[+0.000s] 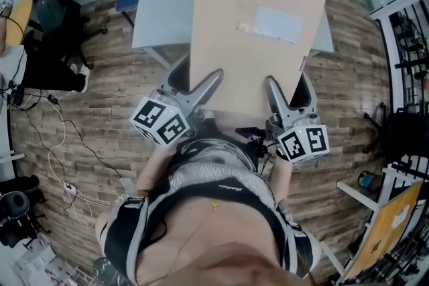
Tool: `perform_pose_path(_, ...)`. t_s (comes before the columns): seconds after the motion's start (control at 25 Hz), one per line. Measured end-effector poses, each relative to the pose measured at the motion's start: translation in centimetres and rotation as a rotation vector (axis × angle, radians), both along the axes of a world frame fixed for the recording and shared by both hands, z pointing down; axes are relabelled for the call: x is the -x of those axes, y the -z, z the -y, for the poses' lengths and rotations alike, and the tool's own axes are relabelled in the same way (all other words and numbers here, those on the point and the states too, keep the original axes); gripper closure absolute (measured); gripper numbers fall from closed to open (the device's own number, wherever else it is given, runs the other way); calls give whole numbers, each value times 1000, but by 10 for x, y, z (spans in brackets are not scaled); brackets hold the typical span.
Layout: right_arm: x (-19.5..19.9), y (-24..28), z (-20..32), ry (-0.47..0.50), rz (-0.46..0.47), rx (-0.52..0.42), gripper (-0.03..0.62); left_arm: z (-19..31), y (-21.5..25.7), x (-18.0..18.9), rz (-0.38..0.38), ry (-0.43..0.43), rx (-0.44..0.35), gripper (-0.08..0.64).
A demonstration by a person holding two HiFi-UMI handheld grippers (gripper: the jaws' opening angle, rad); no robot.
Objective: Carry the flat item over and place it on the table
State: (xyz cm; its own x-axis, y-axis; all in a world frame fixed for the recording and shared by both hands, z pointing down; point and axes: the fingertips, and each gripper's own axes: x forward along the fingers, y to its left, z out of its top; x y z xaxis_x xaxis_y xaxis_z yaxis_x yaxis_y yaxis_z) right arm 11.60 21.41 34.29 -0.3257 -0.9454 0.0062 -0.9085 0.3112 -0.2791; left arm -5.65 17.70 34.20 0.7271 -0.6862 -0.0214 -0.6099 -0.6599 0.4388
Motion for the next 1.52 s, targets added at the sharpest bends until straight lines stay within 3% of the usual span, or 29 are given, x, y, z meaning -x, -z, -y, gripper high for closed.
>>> perform_pose_path(0.56,27,-10,51,-14,5,25,222,53,-9,26,16,-12,33,206)
perform_pose_path(1.0,38,-17,59,-24,-5,55,224,62,-19,38,14,-14,65,209)
perform_pose_path(1.52,58,-20,82,53,-9,71,225,73,-25,60,-9,60,76,210)
